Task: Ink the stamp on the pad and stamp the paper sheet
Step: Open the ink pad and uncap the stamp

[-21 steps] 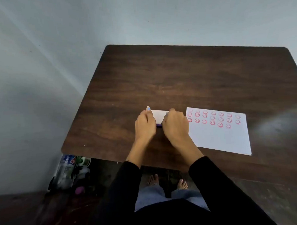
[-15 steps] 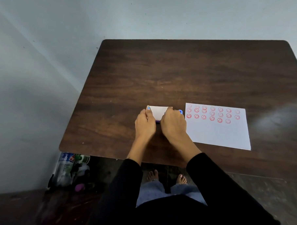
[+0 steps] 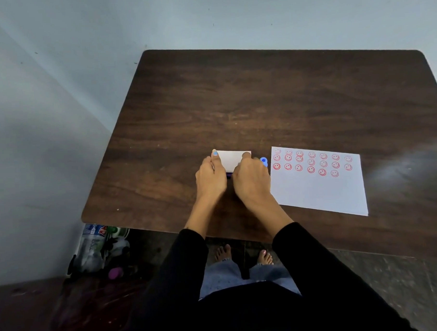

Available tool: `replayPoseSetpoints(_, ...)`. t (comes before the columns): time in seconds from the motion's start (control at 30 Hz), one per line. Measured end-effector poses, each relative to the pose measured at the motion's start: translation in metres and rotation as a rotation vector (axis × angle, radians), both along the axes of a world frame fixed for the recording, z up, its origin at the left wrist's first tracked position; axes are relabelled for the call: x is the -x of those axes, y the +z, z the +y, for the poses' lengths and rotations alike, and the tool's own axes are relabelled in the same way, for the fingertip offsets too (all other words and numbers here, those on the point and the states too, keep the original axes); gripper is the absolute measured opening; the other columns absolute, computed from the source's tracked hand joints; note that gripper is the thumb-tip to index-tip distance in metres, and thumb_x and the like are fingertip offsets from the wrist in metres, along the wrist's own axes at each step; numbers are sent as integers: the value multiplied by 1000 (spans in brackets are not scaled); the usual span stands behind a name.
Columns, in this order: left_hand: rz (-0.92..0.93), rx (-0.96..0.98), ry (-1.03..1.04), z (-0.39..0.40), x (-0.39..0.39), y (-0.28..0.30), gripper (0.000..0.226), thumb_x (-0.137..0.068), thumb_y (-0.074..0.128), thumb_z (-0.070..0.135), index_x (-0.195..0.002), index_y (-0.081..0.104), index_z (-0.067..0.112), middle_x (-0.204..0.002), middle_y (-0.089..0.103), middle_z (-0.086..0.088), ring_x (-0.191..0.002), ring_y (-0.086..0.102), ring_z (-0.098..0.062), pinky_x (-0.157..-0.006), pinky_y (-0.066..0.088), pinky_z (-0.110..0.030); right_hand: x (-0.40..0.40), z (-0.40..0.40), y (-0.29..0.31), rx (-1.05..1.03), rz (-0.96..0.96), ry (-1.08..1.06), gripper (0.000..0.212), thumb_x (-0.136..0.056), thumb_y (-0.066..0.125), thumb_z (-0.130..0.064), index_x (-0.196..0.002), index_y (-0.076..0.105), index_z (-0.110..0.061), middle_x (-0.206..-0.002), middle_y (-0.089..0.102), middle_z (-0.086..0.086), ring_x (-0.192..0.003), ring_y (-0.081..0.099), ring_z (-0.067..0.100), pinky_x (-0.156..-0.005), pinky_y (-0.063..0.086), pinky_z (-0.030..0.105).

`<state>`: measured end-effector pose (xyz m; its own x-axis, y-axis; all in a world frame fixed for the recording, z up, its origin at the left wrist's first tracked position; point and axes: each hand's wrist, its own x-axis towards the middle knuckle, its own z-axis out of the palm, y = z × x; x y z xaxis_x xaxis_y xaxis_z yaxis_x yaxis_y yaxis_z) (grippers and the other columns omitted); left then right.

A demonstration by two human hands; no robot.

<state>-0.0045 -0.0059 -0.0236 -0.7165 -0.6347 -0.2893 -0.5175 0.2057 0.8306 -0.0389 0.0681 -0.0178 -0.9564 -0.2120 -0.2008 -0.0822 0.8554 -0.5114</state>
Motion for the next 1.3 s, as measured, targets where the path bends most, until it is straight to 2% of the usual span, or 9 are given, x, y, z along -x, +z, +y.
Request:
replayPoseSetpoints(0.17, 47, 55, 110, -17, 2, 15, 48, -100, 25, 41, -108, 60, 9, -112, 64, -11, -101, 54, -21, -85, 38, -26, -1, -15, 17, 63, 87, 81, 37, -90, 49, -12, -125, 45, 0, -115, 58, 22, -105, 56, 37, -78, 49, 42)
replayPoseSetpoints(0.23, 60, 97, 167, -29, -2, 20, 48, -101, 25, 40, -109, 59, 8, -114, 64, -12, -107, 54, -25, -84, 34, -25, -2, -26, 21, 87, 96, 144, 37, -91, 47, -12, -126, 44, -2, -119, 57, 20, -108, 55, 35, -81, 49, 43)
replayPoseSetpoints(0.33, 61, 109, 236, -48, -14, 21, 47, -101, 24, 38, -113, 57, 6, -118, 62, -15, -113, 53, -31, -92, 40, -34, -10, -44, 21, 118, 58, 267, 40, -91, 45, -10, -130, 42, -4, -129, 50, 18, -117, 48, 34, -88, 46, 44)
replayPoseSetpoints(0.5, -20, 86, 307, -68, -37, 15, 46, -101, 24, 37, -120, 52, 6, -123, 58, -17, -116, 50, -33, -89, 37, -33, -29, -64, 9, 96, 20, 418, 42, -90, 46, -9, -131, 41, -4, -133, 46, 18, -122, 42, 34, -99, 39, 43)
replayPoseSetpoints(0.7, -119, 79, 332, -75, -58, 1, 45, -101, 24, 37, -123, 48, 5, -124, 57, -19, -117, 50, -36, -84, 35, -33, -40, -73, -5, 32, -10, 479, 42, -89, 43, -11, -131, 42, -6, -134, 48, 18, -128, 35, 34, -107, 30, 41)
replayPoseSetpoints(0.83, -201, 117, 299, -75, -61, 1, 48, -101, 25, 36, -133, 40, 5, -132, 53, -21, -122, 47, -39, -101, 37, -43, -41, -72, -8, 18, -43, 489, 42, -90, 44, -11, -132, 41, -6, -134, 50, 18, -127, 37, 34, -105, 32, 42)
replayPoseSetpoints(1.0, -222, 242, 225, -71, -46, 6, 52, -100, 30, 33, -144, 26, 3, -145, 41, -19, -134, 36, -37, -109, 28, -50, -27, -61, 0, 121, 22, 398, 43, -89, 48, -11, -132, 43, -9, -137, 48, 13, -128, 39, 30, -105, 33, 40)
replayPoseSetpoints(1.17, -44, 292, 2, -48, -18, 5, 52, -96, 47, 29, -140, 36, 3, -142, 47, -17, -132, 41, -31, -110, 34, -43, 3, -21, 8, 301, 169, 105, 42, -89, 53, -11, -130, 46, -12, -140, 46, 9, -132, 37, 24, -109, 31, 35)
replayPoseSetpoints(1.3, -5, 368, -237, -20, 1, 0, 55, -87, 63, 26, -136, 45, 9, -138, 52, -11, -128, 45, -28, -107, 35, -38, 21, 20, 3, 288, 206, -64, 45, -84, 59, -11, -127, 48, -14, -137, 48, 9, -128, 41, 25, -105, 36, 35)
